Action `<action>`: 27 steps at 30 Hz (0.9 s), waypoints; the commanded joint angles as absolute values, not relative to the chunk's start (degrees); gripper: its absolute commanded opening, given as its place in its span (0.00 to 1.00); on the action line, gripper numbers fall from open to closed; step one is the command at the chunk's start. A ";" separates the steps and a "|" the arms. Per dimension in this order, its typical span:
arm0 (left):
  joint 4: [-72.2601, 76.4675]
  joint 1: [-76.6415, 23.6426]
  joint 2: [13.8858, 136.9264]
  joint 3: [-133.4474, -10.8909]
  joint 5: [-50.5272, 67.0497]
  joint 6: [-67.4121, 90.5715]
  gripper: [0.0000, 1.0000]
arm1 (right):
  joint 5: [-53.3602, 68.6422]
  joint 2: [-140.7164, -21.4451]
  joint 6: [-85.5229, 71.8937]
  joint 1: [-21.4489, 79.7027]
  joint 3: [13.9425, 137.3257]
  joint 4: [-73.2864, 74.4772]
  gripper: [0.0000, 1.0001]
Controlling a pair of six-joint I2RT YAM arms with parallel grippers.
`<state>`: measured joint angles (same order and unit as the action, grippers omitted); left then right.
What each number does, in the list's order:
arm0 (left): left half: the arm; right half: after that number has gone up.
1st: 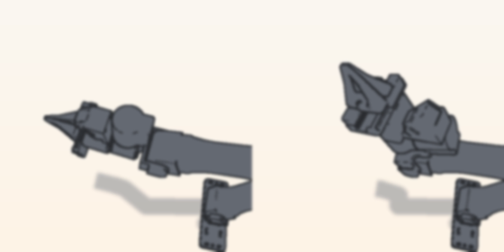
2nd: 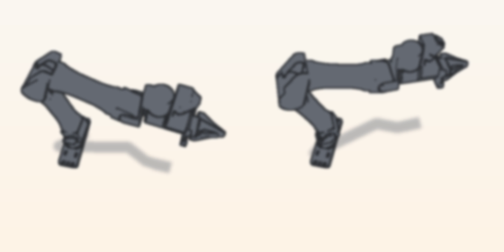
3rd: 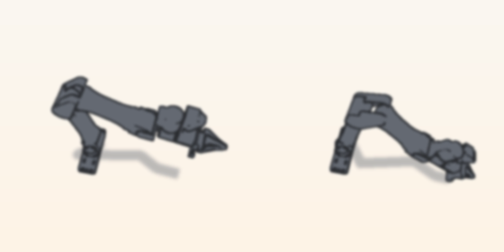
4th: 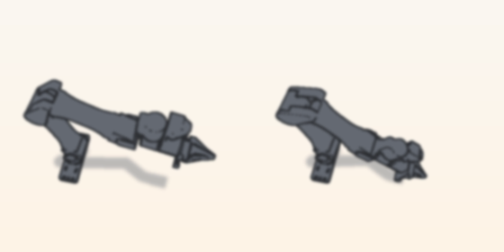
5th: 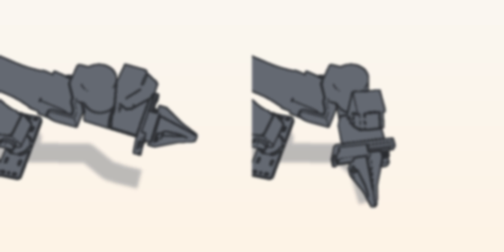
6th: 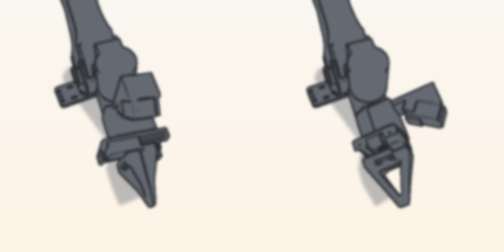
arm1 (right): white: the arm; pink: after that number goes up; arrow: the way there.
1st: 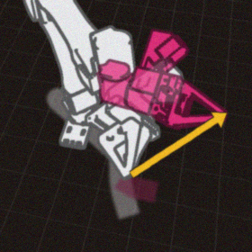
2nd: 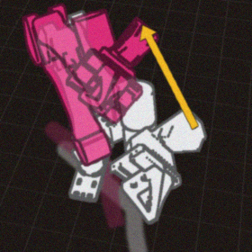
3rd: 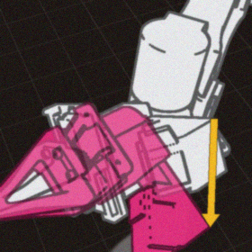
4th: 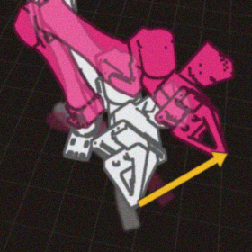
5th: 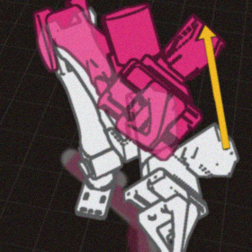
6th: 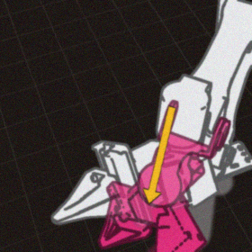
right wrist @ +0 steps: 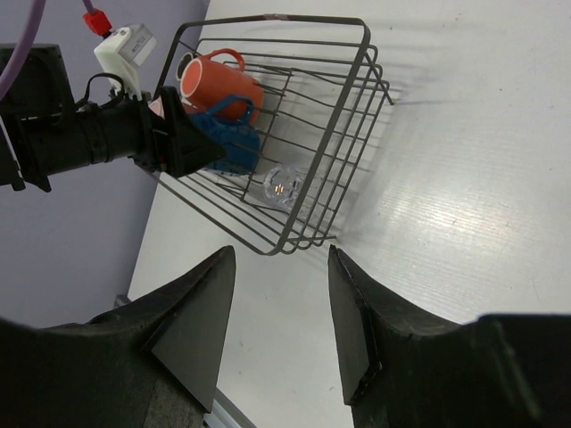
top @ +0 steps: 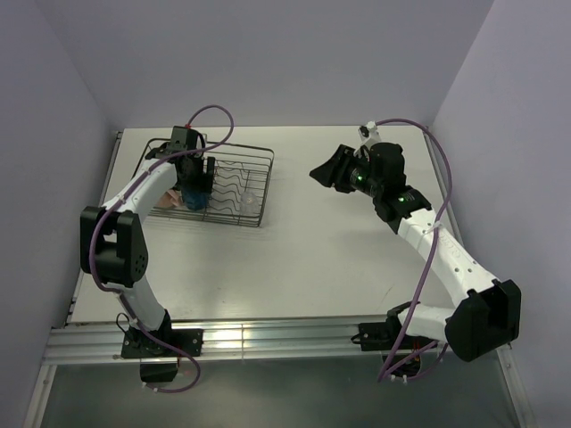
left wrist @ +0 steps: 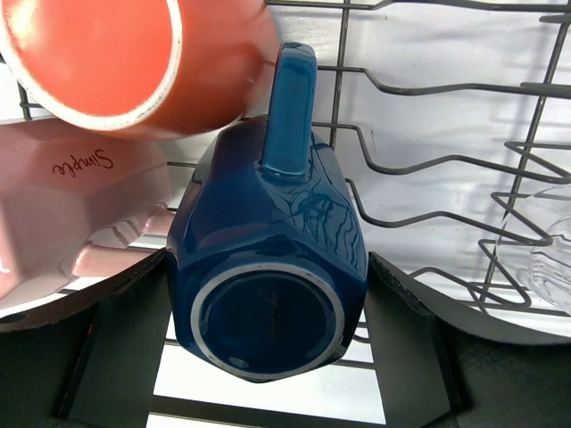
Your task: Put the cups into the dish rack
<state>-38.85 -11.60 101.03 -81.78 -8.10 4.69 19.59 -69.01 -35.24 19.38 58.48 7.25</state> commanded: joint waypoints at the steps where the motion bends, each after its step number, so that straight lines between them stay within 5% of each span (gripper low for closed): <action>1: -37.71 -11.43 100.72 -84.29 -7.38 6.85 0.00 | 20.21 -69.61 -34.63 19.69 58.53 4.66 0.54; 9: -38.85 -11.43 100.46 -85.25 -9.14 8.17 0.00 | 20.13 -69.61 -34.63 19.69 58.36 4.83 0.54; 19: -40.78 -11.43 100.37 -86.13 -10.81 9.84 0.46 | 20.04 -69.79 -34.54 19.77 58.62 4.92 0.54; 27: -40.96 -11.43 100.37 -85.78 -9.93 10.37 0.64 | 19.95 -69.52 -34.37 19.69 58.62 4.92 0.54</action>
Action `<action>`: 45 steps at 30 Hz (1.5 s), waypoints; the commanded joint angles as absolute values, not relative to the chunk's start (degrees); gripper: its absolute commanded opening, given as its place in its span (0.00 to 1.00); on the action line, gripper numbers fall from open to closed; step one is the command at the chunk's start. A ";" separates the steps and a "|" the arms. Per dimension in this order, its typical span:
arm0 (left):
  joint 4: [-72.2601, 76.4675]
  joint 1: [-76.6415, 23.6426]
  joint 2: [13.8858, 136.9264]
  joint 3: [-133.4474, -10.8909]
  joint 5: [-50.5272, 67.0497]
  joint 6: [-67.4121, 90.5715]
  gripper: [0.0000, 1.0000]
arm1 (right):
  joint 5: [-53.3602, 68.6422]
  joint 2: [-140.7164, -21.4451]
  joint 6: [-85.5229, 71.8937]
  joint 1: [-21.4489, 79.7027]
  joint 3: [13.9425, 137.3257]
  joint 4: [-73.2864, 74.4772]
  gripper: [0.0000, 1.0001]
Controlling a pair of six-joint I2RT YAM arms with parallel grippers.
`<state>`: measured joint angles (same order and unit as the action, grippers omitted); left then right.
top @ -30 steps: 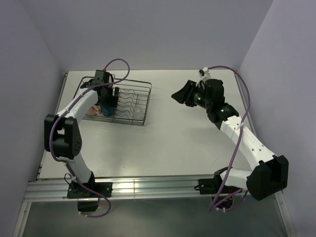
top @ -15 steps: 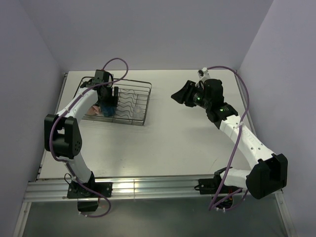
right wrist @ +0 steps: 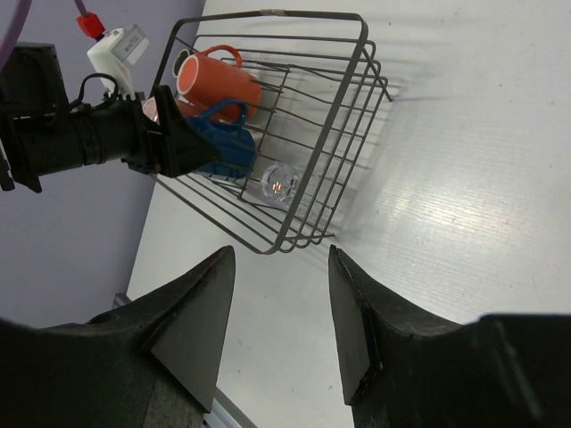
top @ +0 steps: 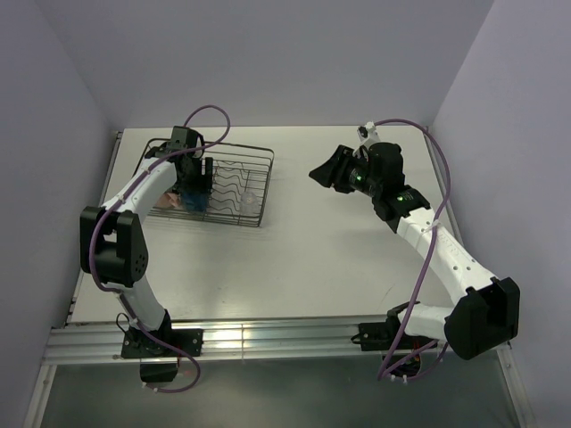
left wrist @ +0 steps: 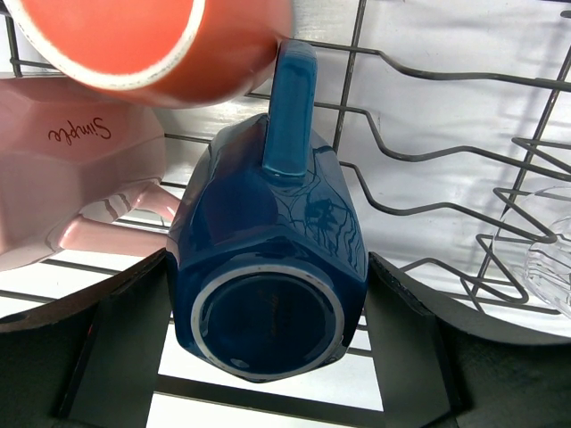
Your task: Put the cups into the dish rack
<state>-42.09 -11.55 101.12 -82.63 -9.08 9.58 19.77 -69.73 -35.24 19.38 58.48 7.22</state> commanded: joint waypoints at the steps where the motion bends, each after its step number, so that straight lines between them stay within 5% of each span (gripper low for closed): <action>1: -40.87 -11.43 100.28 -85.69 -9.76 10.37 0.65 | 19.95 -69.61 -34.45 19.69 58.62 4.92 0.54; 7: -40.61 -11.43 100.28 -85.25 -9.40 10.72 0.79 | 19.95 -69.61 -34.37 19.69 58.54 4.83 0.54; 17: -40.25 -11.43 98.97 -84.99 -10.72 10.81 0.87 | 20.04 -69.52 -34.28 19.69 58.54 4.92 0.54; 45: -40.87 -11.43 92.03 -85.78 -11.34 13.62 0.88 | 19.69 -69.96 -34.28 19.69 58.89 5.01 0.54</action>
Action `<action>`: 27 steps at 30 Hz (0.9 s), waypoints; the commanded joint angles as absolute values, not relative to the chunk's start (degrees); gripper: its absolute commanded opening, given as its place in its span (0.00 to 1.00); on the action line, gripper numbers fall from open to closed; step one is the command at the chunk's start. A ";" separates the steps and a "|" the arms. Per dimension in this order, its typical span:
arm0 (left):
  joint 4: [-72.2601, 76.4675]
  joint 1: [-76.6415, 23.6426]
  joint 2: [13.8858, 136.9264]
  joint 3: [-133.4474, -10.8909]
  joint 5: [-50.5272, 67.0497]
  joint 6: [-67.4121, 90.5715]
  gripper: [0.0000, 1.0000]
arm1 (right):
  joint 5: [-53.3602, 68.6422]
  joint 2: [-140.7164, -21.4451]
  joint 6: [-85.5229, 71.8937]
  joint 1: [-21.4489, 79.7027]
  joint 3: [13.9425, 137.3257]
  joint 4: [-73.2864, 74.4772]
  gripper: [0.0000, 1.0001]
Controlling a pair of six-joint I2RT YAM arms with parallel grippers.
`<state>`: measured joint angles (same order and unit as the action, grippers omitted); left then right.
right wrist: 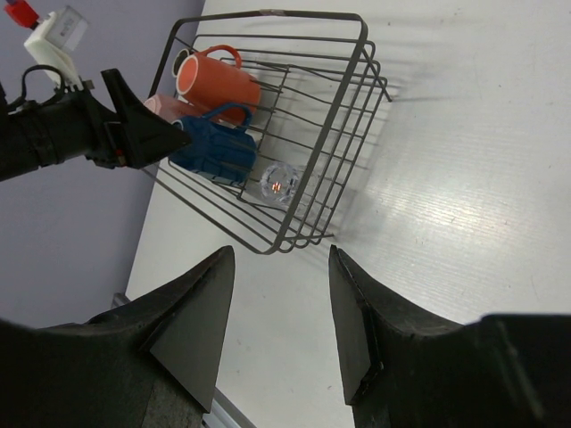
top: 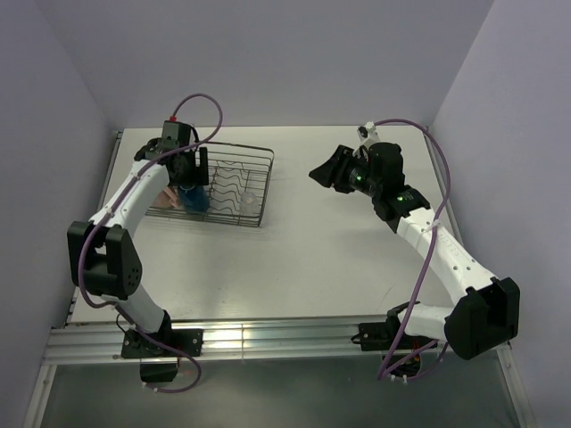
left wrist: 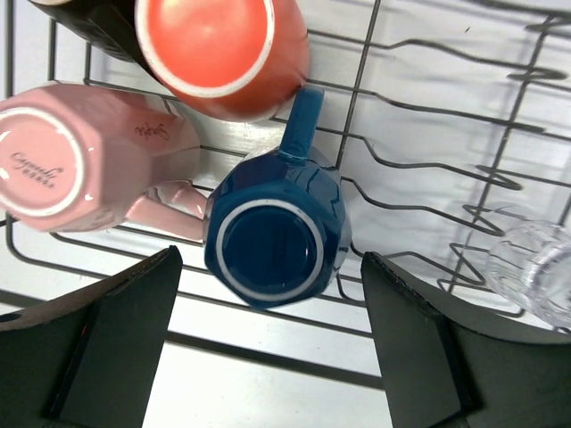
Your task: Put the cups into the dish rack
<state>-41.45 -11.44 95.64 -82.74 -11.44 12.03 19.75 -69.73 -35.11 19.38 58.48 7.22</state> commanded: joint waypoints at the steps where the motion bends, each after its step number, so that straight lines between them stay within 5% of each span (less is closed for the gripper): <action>1: -40.87 -11.43 91.67 -85.96 -11.34 13.71 0.88 | 19.60 -69.96 -34.19 19.69 58.89 5.10 0.54; 4: -41.57 -11.51 90.09 -86.39 -11.78 14.24 0.89 | 19.34 -69.96 -34.19 19.69 59.15 5.18 0.54; 6: -41.75 -11.60 88.60 -86.84 -11.34 14.94 0.99 | 19.07 -69.87 -34.19 19.69 59.24 5.36 0.54; 15: -37.45 -13.27 79.55 -84.55 -5.37 17.58 0.99 | 16.17 -68.21 -33.14 19.69 60.38 7.47 0.58; 21: -33.40 -13.54 72.34 -79.99 2.01 18.19 0.99 | 13.28 -65.22 -31.91 19.69 61.35 9.58 0.71; 25: -31.30 -13.71 67.08 -75.86 5.17 17.93 0.99 | 11.52 -63.46 -31.12 19.69 61.96 11.07 1.00; 27: -29.80 -13.80 65.31 -74.28 7.46 18.10 0.99 | 10.81 -61.89 -30.94 19.69 61.26 11.16 1.00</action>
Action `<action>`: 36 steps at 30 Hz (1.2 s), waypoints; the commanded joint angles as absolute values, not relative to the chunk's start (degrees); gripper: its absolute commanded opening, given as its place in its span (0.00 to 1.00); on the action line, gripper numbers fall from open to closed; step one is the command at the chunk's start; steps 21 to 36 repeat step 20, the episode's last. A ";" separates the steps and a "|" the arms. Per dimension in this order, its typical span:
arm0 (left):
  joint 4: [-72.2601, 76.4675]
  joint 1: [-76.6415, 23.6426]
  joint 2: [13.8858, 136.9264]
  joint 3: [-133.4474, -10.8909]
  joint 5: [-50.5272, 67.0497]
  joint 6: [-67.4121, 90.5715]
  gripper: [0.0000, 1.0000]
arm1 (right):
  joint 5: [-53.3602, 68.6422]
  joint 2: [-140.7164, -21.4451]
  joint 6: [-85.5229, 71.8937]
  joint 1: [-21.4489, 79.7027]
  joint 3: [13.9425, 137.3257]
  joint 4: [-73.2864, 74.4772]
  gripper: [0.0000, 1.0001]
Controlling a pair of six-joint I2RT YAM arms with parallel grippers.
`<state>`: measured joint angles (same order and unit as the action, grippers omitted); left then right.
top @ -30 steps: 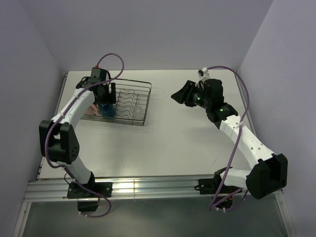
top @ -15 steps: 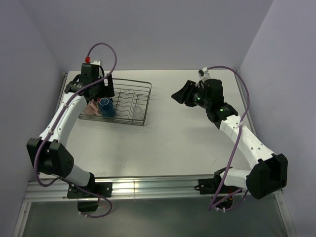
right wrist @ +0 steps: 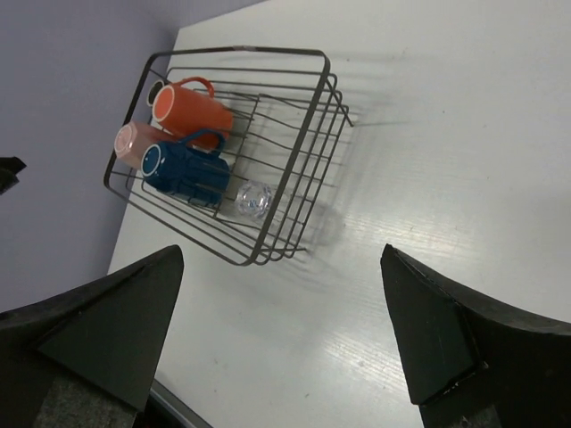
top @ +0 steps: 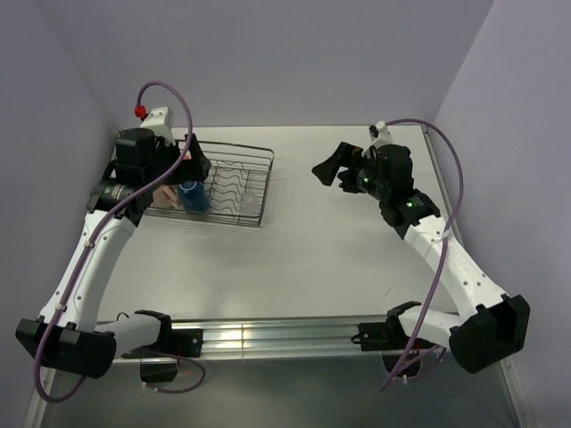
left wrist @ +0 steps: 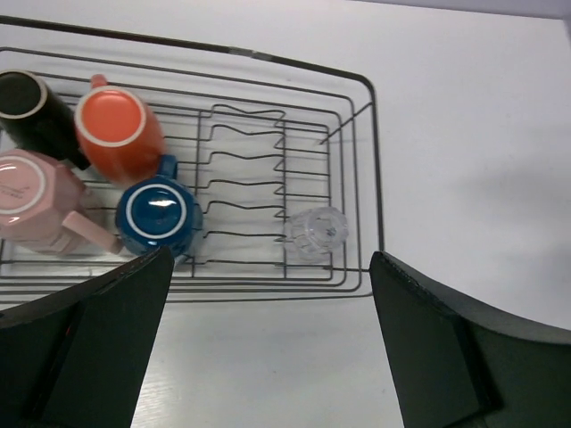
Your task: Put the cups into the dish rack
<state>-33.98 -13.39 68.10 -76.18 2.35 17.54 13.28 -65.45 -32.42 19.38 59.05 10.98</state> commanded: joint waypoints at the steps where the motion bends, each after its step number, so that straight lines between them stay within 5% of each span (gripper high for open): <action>1: -29.19 -13.89 63.48 -72.44 8.08 18.19 0.99 | 10.55 -61.18 -30.94 19.69 60.74 10.99 1.00; 20: -22.24 -14.33 49.57 -58.27 12.30 19.86 0.99 | 4.40 -41.14 -29.88 19.69 49.66 15.56 1.00; 36: -22.24 -14.33 49.57 -58.27 12.30 19.86 0.99 | 4.40 -41.14 -29.88 19.69 49.66 15.56 1.00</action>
